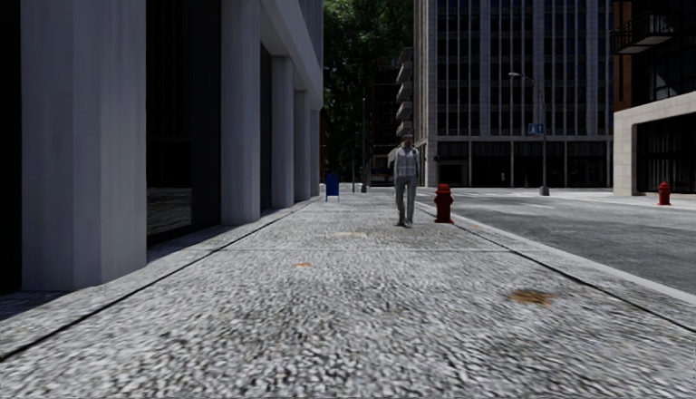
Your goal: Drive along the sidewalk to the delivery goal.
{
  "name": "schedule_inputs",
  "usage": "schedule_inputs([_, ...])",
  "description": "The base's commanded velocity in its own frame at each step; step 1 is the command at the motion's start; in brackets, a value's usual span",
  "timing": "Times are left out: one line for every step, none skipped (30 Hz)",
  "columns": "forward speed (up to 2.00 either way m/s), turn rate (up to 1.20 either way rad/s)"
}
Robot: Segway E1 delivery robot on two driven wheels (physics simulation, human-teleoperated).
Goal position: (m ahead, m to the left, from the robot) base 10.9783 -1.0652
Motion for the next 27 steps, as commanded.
schedule_inputs([1.99, 0.34])
schedule_inputs([1.99, 0.34])
schedule_inputs([1.99, 0.34])
schedule_inputs([1.99, 0.34])
schedule_inputs([1.99, 0.36])
schedule_inputs([1.99, 0.36])
schedule_inputs([1.99, 0.47])
schedule_inputs([1.98, 0.53])
schedule_inputs([1.98, 0.55])
schedule_inputs([1.98, 0.55])
schedule_inputs([1.98, 0.55])
schedule_inputs([1.98, 0.5])
schedule_inputs([1.98, 0.0])
schedule_inputs([1.98, 0.0])
schedule_inputs([1.98, 0.0])
schedule_inputs([1.98, 0.0])
schedule_inputs([1.98, 0.0])
schedule_inputs([1.98, 0.0])
schedule_inputs([1.98, 0.0])
schedule_inputs([1.98, 0.0])
schedule_inputs([1.98, 0.0])
schedule_inputs([1.98, 0.0])
schedule_inputs([1.98, 0.0])
schedule_inputs([1.98, 0.0])
schedule_inputs([1.98, 0.0])
schedule_inputs([1.98, 0.0])
schedule_inputs([1.98, 0.0])
